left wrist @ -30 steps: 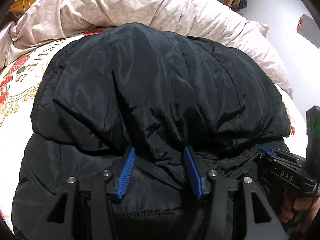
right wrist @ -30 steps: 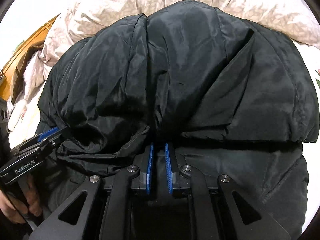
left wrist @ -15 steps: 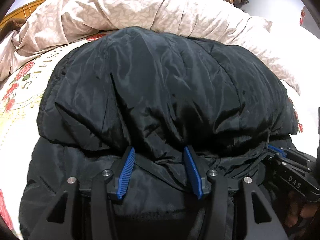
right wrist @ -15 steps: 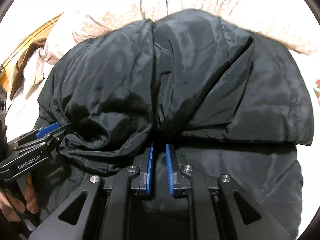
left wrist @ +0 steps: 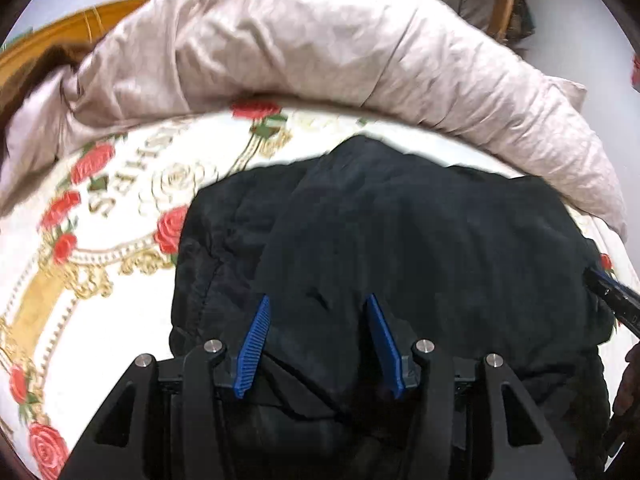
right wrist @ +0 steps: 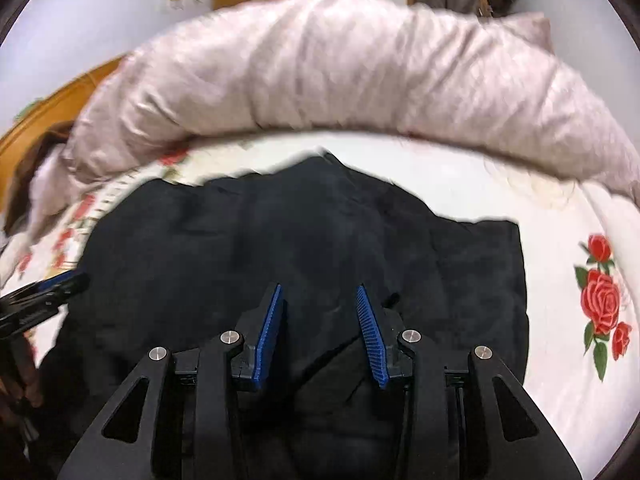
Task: Fold large clothes
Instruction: 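Open both tools and release the folded jacket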
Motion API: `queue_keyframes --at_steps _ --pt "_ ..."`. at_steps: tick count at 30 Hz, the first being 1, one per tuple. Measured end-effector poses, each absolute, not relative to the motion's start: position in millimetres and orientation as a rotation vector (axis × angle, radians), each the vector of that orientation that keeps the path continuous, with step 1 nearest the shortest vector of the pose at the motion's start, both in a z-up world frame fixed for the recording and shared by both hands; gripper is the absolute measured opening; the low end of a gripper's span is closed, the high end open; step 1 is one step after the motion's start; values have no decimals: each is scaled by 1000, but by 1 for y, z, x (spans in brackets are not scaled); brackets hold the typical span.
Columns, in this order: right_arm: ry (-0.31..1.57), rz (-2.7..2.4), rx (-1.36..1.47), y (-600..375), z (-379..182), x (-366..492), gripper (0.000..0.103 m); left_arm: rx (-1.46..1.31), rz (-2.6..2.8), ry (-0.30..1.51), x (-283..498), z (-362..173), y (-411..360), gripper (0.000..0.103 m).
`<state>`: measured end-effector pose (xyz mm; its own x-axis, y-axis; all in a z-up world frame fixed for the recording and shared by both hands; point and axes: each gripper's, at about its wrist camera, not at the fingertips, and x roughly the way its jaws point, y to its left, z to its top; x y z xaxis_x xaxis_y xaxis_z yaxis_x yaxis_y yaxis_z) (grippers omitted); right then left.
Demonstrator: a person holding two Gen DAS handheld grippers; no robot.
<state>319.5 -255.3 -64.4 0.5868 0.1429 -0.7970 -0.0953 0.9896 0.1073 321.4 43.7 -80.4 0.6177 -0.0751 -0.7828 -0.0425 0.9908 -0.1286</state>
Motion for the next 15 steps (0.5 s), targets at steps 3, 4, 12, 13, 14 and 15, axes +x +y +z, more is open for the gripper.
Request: queue_keyframes --at_steps 3,4,12,13,14,15 --pt "946 146 34 -254 -72 321 40 -115 -21 911 322 -87 41 54" --pt "947 144 31 -253 -70 320 40 -109 -20 910 322 -86 40 54" --pt "901 124 80 -276 -33 288 40 -143 -14 906 299 -58 46 53" --pt "886 113 88 -279 -28 278 40 -151 -19 899 289 -52 47 53" --pt "880 115 99 -284 -22 263 40 -158 -24 891 278 -47 47 53" --pt "879 118 106 -287 -19 251 40 -159 -27 886 268 -43 47 53"
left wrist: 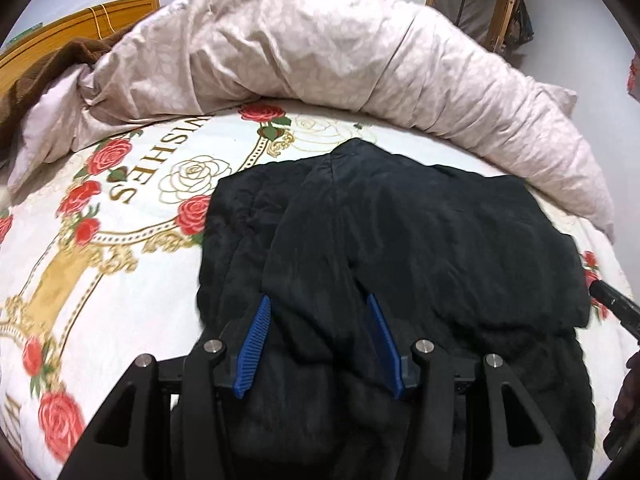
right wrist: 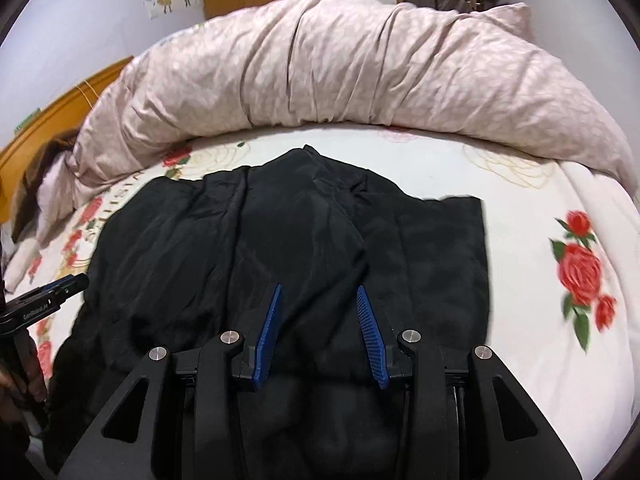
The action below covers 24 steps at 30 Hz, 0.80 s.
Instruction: Fold large clothes
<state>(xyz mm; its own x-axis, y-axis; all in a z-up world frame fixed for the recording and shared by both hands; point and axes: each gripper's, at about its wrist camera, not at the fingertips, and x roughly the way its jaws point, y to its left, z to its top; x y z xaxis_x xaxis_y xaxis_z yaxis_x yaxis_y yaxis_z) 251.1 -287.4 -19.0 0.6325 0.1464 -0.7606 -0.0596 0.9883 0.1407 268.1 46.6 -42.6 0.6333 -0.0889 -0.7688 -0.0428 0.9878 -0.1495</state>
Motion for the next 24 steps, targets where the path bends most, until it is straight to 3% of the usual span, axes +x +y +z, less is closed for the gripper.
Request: queue_keyframes --at_steps 11,16,24 --pt "936 144 173 -321 -9 132 40 -157 -37 903 146 -17 53 53" --pt "963 113 202 -340 -18 90 56 -173 -10 917 108 -21 69 53" --pt "996 31 277 -374 -47 49 57 -171 64 937 69 -37 89 62"
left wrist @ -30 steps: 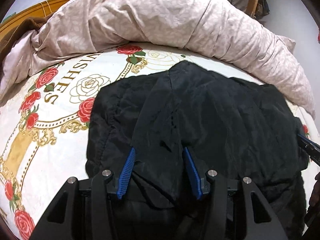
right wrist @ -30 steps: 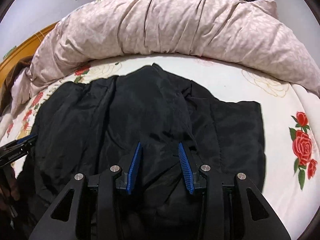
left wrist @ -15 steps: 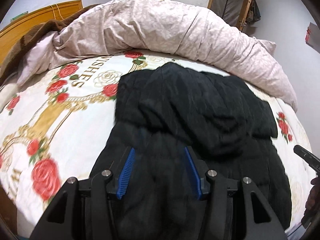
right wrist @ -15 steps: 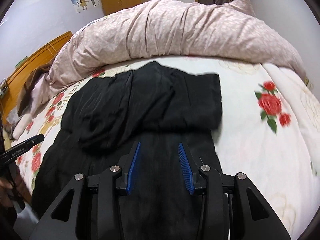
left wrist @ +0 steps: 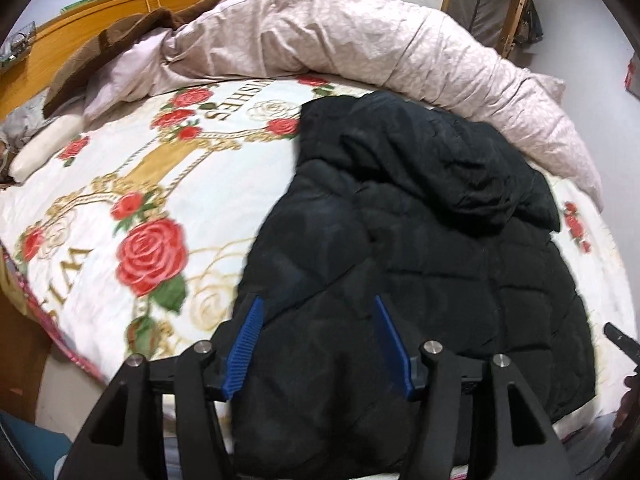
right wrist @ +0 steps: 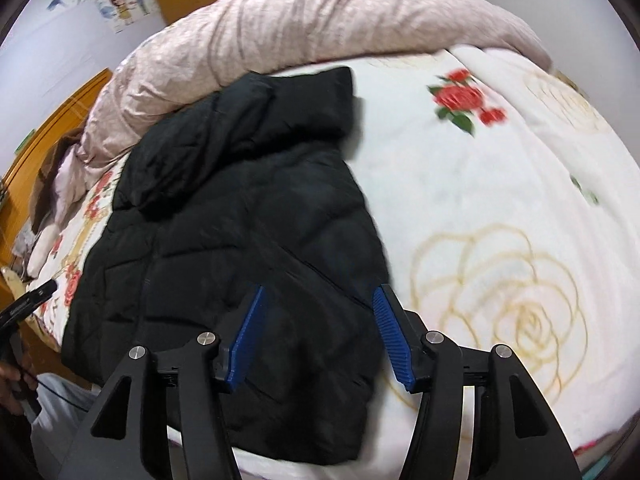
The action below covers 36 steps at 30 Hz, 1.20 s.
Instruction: Fold large clothes
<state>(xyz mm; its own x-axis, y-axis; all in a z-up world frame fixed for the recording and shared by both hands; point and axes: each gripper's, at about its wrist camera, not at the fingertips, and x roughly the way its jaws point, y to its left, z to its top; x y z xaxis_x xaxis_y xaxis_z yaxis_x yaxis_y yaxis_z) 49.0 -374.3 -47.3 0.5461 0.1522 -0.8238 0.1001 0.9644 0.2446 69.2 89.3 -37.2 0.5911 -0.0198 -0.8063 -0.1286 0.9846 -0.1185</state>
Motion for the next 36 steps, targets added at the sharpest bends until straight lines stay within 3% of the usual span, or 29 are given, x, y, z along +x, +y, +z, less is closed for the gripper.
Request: queue_keyframes --at_steps 3,10,15,19,20,22,36 --pt "1036 17 328 -385 -68 46 64 -180 93 958 61 -51 100 69" --pt "1159 102 446 -380 -103 38 65 -247 143 1077 50 -105 118 70" --pt "1202 130 420 -362 -108 33 62 -249 103 1085 45 -115 109 71" --pt "1186 83 406 -361 -102 33 29 -192 86 1093 46 -112 96 43" --pt "1182 78 409 -362 -99 32 26 -170 85 1092 46 -109 93 31" --pt "1159 77 404 -361 -89 30 18 -160 83 1087 47 -99 93 22" --pt "982 132 457 -371 -3 -41 14 -206 -10 894 -20 -7 101 16"
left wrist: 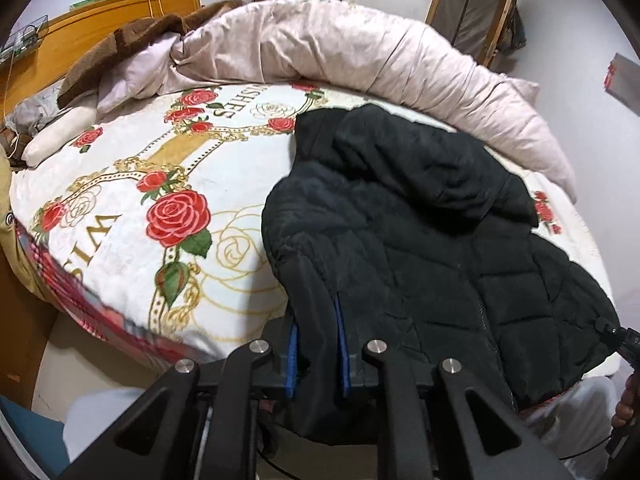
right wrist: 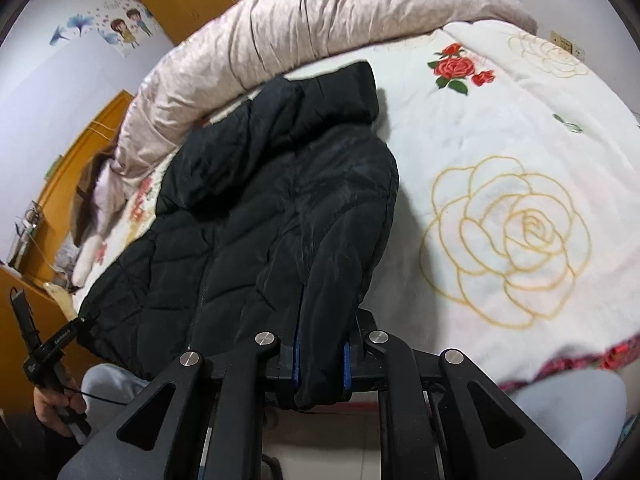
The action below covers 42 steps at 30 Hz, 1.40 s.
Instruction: Fold large clothes
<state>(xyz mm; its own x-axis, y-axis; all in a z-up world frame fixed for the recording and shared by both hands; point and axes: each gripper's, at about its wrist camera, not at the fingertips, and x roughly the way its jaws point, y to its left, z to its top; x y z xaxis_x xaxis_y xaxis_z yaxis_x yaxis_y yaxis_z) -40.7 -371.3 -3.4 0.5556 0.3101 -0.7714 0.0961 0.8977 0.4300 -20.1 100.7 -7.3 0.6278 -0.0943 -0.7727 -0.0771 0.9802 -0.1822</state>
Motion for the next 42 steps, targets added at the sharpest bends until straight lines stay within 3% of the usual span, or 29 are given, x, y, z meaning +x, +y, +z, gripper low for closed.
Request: queue_keyframes --at_steps 7,21,32,42 --pt "948 133 483 -381 8 -62 14 -211 -27 880 -53 0 101 16" --pt "851 137 479 -376 58 -22 14 -346 -46 781 -21 40 117 16" --pt "793 134 424 -373 91 81 14 -367 -23 721 72 68 128 16" --pt "870 67 409 -375 66 194 14 -330 4 759 180 54 120 17"
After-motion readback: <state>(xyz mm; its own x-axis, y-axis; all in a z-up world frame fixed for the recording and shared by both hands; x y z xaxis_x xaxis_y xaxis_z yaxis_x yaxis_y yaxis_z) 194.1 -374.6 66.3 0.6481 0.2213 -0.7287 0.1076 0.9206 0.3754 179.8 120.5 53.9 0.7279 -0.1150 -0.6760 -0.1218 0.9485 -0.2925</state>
